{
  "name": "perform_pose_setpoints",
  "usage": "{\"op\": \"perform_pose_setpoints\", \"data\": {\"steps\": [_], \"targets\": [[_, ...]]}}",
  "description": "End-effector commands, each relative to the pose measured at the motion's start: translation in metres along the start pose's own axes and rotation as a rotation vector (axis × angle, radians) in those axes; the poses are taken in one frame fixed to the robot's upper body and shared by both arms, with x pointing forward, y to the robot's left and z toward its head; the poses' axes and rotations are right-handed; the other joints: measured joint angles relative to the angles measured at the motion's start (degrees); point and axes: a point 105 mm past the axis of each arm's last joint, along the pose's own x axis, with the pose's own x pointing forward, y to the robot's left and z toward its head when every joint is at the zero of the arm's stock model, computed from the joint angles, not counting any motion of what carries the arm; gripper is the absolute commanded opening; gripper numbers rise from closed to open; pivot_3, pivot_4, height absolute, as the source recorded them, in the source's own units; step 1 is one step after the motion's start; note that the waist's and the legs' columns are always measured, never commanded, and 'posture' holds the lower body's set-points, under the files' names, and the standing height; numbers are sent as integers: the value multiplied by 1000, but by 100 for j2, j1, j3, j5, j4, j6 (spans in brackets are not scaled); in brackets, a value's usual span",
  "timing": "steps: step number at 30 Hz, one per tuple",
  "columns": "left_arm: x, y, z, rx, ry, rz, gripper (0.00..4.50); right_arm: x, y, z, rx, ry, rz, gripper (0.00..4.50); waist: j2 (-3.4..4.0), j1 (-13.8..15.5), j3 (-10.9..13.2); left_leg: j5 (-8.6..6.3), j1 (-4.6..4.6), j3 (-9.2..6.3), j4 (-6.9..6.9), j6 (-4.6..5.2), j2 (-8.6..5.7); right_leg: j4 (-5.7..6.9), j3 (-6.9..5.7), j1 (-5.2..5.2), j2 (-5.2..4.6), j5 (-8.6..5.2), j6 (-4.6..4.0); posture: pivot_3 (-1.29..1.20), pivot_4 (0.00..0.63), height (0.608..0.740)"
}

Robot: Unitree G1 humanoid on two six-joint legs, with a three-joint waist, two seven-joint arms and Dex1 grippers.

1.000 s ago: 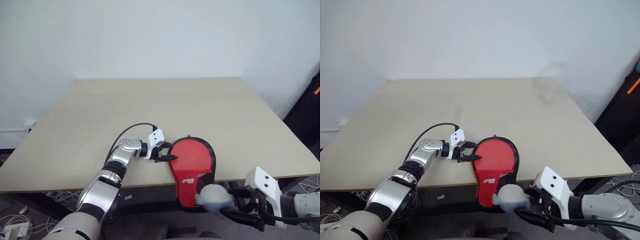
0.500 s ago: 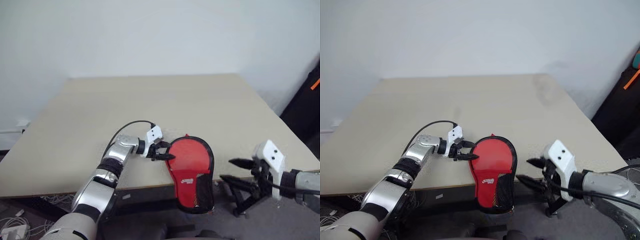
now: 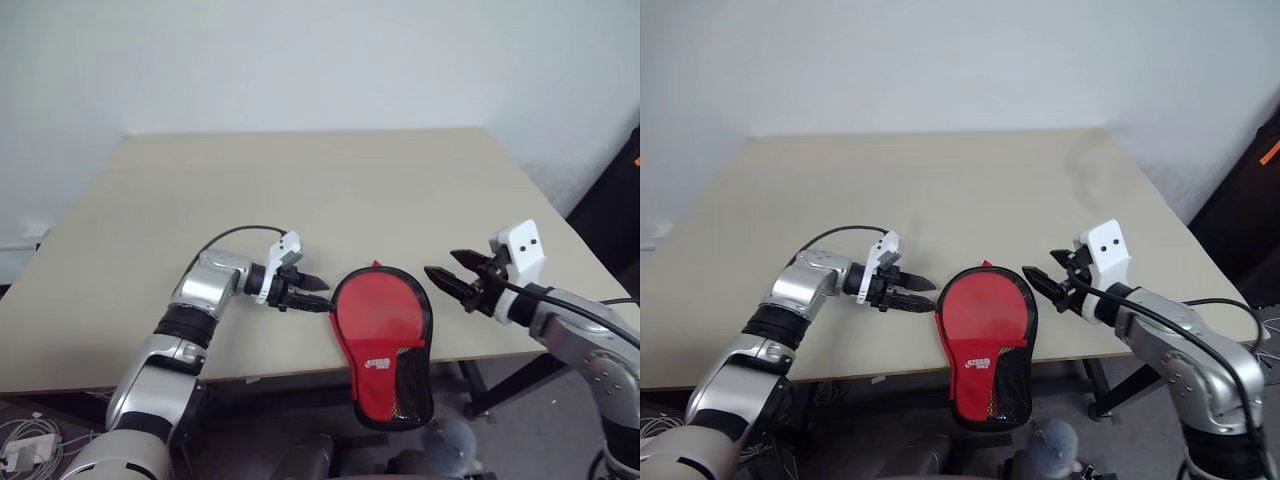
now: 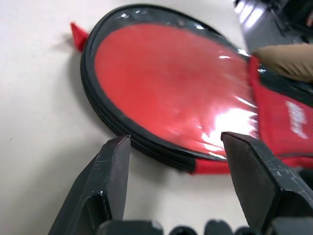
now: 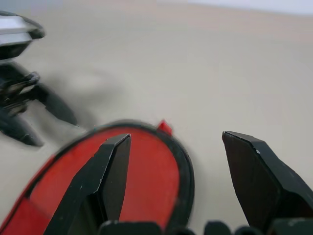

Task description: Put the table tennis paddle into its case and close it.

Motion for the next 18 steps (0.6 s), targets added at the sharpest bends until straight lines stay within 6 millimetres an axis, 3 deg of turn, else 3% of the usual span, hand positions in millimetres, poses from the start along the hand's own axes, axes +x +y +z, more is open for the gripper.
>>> {"op": "perform_pose_setpoints", "data": {"steps": [1, 5, 9, 14, 18], "targets": [[-17, -8, 22, 82, -53, -2, 3121, 17, -11, 1, 22, -67, -72, 3243, 4, -3, 6, 2, 0, 2, 1, -3, -1, 8, 2, -3, 2, 1, 0, 0, 0, 740], [-27, -20, 23, 83, -56, -10, 3121, 33, -1, -12, 14, -51, -46, 3243, 22, -1, 21, 24, 0, 10, 1, -24, -7, 64, 13, -30, -1, 1, -1, 0, 0, 740], [-39, -34, -7, 36, 27, -7, 3121, 42, 13, -24, -13, -22, 15, 3243, 59, -84, 44, 39, 5, 1, -4, -46, 8, 77, 15, -35, 22, 16, -20, 0, 0, 740], [-39, -44, -37, -43, 88, 26, 3121, 43, 8, -31, 10, -17, -3, 3243, 73, -115, 53, 55, 9, -7, -10, -49, 17, 85, 17, -40, 45, 19, -26, 0, 0, 740], [-32, -52, -41, -54, 99, 28, 3121, 44, 4, -32, 20, -15, -16, 3243, 73, -112, 53, 52, 9, -5, -8, -55, 17, 86, 17, -38, 44, 20, -27, 0, 0, 740]]}}
